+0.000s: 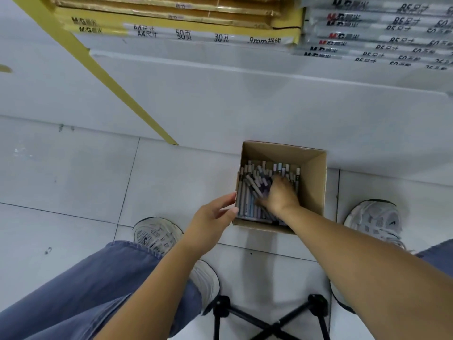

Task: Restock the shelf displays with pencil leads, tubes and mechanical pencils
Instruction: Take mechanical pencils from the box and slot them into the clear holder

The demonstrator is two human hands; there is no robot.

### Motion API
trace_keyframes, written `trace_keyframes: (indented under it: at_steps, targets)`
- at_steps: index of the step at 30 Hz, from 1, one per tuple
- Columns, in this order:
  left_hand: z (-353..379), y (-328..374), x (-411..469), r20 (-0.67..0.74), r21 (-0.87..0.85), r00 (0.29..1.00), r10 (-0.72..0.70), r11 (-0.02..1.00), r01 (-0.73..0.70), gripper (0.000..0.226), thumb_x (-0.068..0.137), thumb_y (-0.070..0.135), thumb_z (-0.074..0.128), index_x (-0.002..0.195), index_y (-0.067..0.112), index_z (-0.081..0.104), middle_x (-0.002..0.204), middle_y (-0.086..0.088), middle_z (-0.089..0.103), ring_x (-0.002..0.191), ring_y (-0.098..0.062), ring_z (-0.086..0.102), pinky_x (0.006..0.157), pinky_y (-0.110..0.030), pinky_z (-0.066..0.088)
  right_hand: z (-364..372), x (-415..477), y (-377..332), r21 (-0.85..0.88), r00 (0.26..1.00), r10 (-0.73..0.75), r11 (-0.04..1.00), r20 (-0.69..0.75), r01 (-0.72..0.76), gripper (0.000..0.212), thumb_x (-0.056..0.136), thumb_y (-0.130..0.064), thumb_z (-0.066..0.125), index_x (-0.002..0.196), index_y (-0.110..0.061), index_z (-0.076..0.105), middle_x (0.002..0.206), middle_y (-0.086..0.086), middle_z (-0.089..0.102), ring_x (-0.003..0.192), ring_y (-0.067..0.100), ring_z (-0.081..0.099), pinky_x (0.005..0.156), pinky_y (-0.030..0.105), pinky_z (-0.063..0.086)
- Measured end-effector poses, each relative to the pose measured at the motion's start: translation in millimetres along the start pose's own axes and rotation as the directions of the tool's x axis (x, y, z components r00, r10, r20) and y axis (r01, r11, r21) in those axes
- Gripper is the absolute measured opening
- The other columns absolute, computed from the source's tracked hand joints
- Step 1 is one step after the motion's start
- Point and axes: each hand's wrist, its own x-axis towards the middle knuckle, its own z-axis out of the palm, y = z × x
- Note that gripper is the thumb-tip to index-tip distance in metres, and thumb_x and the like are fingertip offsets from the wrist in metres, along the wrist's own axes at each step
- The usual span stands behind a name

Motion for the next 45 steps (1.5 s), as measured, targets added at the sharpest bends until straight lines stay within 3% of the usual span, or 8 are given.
trace_keyframes:
  at_steps: [8,20,25,29,32,34,38,45]
  targets:
    - [-2,1,2,0.007,0.027,1.000,-0.021,0.999,0.021,0.043,0.103,0.025,0.052,0.145,0.030,0.050,0.134,0.011,0.064,0.118,-0.003,0.062,0.104,-0.037,0.051,8,10,7,0.169,0.997,-0.032,0.985,0.077,0.019,0.037,0.084,-0.025,0.072,0.114,-0.014,0.054,0.110,0.009,0.063,0.089,0.021,0.056,0.074,0.029,0.043]
    - [3,4,1,-0.019,0.093,1.000,-0.018,0.996,0.020,0.040,0.104,0.027,0.048,0.113,0.066,0.051,0.107,0.041,0.065,0.098,0.014,0.062,0.081,-0.016,0.056,-10,-1,5,0.542,0.992,-0.015,0.839,0.127,-0.057,0.032,0.096,-0.020,0.055,0.128,-0.016,0.053,0.115,0.007,0.063,0.107,0.025,0.058,0.096,0.040,0.046]
    - [7,13,1,-0.080,0.208,0.996,-0.033,0.977,0.049,0.037,0.103,0.025,0.051,0.138,0.034,0.054,0.135,0.007,0.063,0.115,-0.009,0.062,0.100,-0.032,0.051,-39,-24,1,0.655,0.994,-0.055,0.755,0.098,-0.022,0.019,0.096,-0.020,0.058,0.114,-0.017,0.062,0.106,0.005,0.068,0.100,0.020,0.063,0.093,0.038,0.049]
    - [10,44,-10,-0.174,0.411,0.976,0.134,0.910,-0.051,0.051,0.099,0.036,0.058,0.147,0.024,0.046,0.146,0.002,0.052,0.132,-0.014,0.047,0.111,-0.032,0.037,-80,-59,-13,0.814,0.983,-0.177,0.578,0.051,0.062,0.010,0.093,-0.014,0.062,0.103,-0.014,0.064,0.089,0.003,0.074,0.086,0.015,0.071,0.072,0.024,0.057]
    - [11,86,-27,-0.025,0.222,0.983,0.182,0.960,-0.172,0.062,0.093,0.042,0.066,0.149,0.033,0.041,0.146,0.019,0.047,0.132,-0.001,0.045,0.109,-0.023,0.038,-116,-93,-30,0.893,0.958,-0.284,0.438,0.033,0.099,0.018,0.091,-0.015,0.065,0.105,-0.005,0.065,0.090,0.009,0.074,0.085,0.019,0.072,0.066,0.026,0.057]
    - [9,123,-44,0.117,0.074,0.967,0.226,0.969,-0.235,0.043,0.093,0.039,0.068,0.130,0.049,0.051,0.128,0.035,0.058,0.118,0.011,0.054,0.095,-0.010,0.043,-146,-121,-45,0.914,0.923,-0.385,0.377,0.010,0.148,0.025,0.088,-0.019,0.068,0.106,-0.002,0.063,0.091,0.015,0.072,0.085,0.027,0.071,0.067,0.039,0.058]
    - [12,186,-78,0.255,-0.104,0.925,0.282,0.959,-0.264,0.028,0.097,0.029,0.065,0.123,0.035,0.058,0.123,0.003,0.070,0.114,-0.015,0.067,0.095,-0.038,0.057,-203,-181,-74,0.917,0.841,-0.527,0.263,-0.124,0.299,0.026,0.078,-0.025,0.071,0.096,-0.008,0.066,0.089,0.013,0.071,0.085,0.025,0.070,0.068,0.038,0.058]
    - [15,272,-138,0.285,-0.150,0.866,0.412,0.911,-0.384,0.026,0.095,0.036,0.064,0.115,0.020,0.062,0.089,-0.002,0.074,0.083,-0.012,0.071,0.083,-0.039,0.061,-292,-265,-102,0.579,0.703,-0.555,0.421,-0.444,0.698,0.022,0.090,-0.038,0.062,0.098,-0.019,0.070,0.086,-0.001,0.076,0.076,0.016,0.072,0.062,0.025,0.056]
